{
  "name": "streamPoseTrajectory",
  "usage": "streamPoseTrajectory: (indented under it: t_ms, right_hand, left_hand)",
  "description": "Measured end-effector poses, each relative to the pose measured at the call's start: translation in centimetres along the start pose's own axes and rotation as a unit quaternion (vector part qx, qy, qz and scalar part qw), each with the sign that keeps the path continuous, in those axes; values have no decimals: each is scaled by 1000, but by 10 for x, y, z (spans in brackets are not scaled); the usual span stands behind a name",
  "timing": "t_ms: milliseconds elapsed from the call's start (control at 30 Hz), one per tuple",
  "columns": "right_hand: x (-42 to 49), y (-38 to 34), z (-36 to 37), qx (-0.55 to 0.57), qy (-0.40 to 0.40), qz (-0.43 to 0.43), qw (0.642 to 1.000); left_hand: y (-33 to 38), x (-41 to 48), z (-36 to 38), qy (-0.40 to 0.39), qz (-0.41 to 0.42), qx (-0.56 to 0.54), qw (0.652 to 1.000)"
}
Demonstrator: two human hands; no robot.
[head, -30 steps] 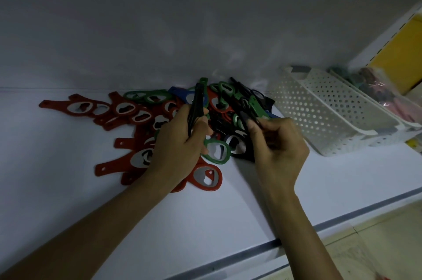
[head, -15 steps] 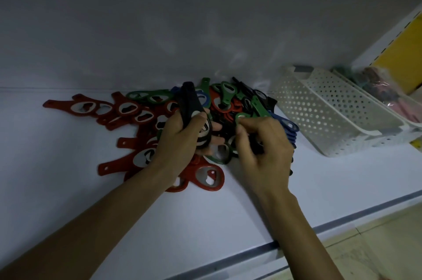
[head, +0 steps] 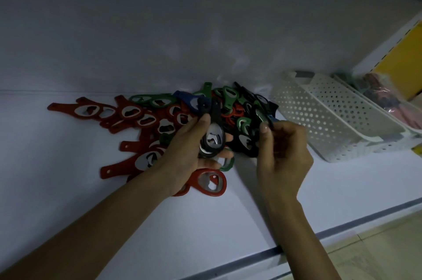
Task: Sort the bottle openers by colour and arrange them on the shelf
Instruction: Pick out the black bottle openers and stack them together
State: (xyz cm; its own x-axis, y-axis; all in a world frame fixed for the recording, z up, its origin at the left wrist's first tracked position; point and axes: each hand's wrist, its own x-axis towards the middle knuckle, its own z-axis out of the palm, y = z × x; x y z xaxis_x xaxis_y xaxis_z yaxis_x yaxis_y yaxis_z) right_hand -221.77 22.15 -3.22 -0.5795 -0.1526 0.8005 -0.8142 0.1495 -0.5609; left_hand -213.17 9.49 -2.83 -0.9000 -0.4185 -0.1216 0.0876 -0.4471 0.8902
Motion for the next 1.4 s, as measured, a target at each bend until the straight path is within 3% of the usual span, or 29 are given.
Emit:
streamPoseTrajectory:
  t_ms: [100,200,400,567,700,833,933,1067,1133,1200,1400]
  right_hand:
    - [-6,-1,4,-42,-78,-151,984]
    - [-8,1,9,-65,-150,-214,963]
    - [-4,4,8,-76,-197,-172,962]
    - [0,5,7,-56,-199,10,978]
    - [5,22,10,-262,-312,21,913]
    - [3,21,14,-277,-313,7,908]
    - [3,16,16,-225,-291,24,929]
    - [6,5,14,-28,-147,125,981]
    - [10,-3,13,142,-106,233,956]
    - [14,-6,13,235,-105,291,921]
    - [23,-13,22,233,-151,325,904]
  left_hand:
    - [-2,0,0,5,1,-10,1000]
    - [-1,2,-2,20,8,-63,998]
    - [3,2,-3,-10,20,-93,995]
    - [1,3,-4,12,62,-51,997]
    - [2,5,-5,23,78,-59,995]
    - [0,6,-5,24,71,-80,994]
    - [2,8,-5,24,34,-153,987]
    - [3,8,-5,34,35,-172,984]
    - [1,7,-4,36,49,-143,988]
    - [-3,6,-2,27,60,-102,993]
    - [-5,3,1,-4,101,-4,995]
